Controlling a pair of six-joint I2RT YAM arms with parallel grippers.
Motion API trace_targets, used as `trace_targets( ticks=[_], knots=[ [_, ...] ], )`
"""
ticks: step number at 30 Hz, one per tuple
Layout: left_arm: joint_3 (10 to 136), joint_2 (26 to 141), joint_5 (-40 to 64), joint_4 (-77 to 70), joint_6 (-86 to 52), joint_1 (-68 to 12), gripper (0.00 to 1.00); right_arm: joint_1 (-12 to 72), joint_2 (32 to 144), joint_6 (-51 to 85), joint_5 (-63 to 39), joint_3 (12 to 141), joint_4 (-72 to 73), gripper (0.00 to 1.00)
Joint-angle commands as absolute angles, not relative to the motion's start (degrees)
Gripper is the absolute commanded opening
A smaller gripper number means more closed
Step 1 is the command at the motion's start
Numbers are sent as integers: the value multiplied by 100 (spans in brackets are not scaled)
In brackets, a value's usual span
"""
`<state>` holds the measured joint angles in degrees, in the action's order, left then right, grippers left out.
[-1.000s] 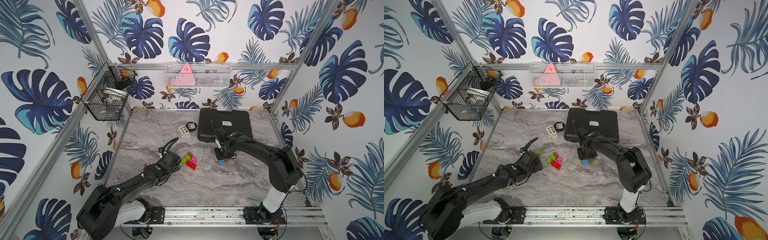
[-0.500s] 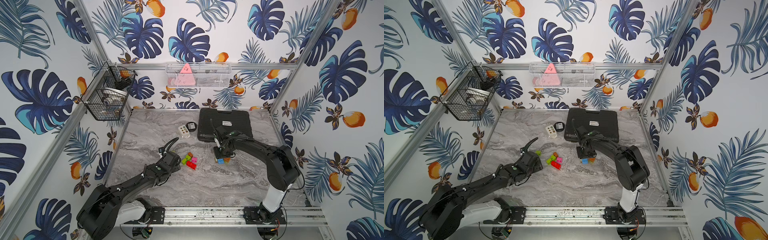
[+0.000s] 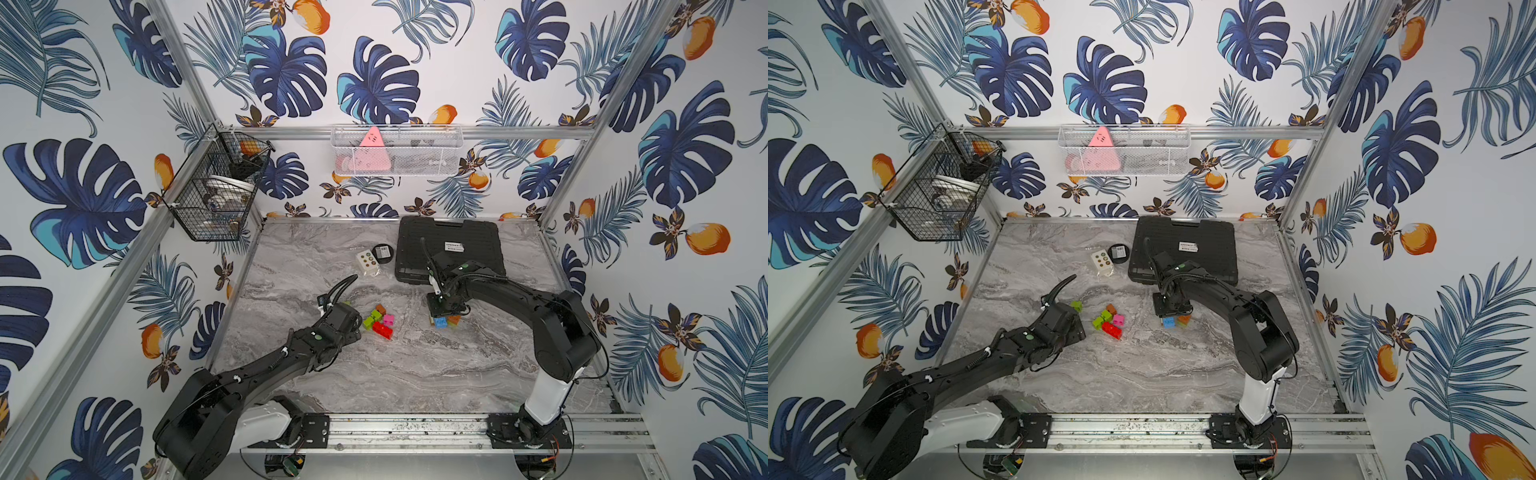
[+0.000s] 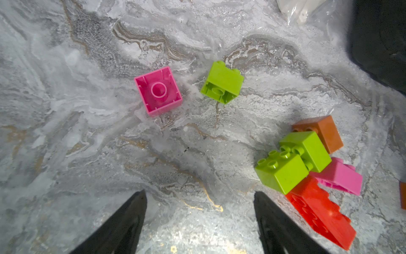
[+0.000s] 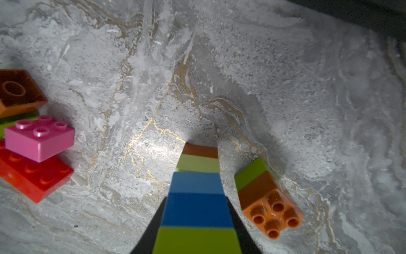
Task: Assemble the letter h with lego
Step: Assemble the lego brick with the lego brick.
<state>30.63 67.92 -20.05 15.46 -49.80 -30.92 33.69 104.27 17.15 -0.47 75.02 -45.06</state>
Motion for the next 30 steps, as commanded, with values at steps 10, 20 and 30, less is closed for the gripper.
trace_targets(
  ticks=[10,20,30],
  knots=[
    [3067,6785,-2038,1529,-4999,-3085,82,3554,10618,1952,150,7550,-5039,23],
    [3067,6794,-2024,1529,-4998,-3085,82,3528,11118,1818,-263,7249,-4682,21],
    [3067,6803,-2020,1521,-4998,-3085,82,3435,11801,1697,-363,7241,-4590,15]
  ],
)
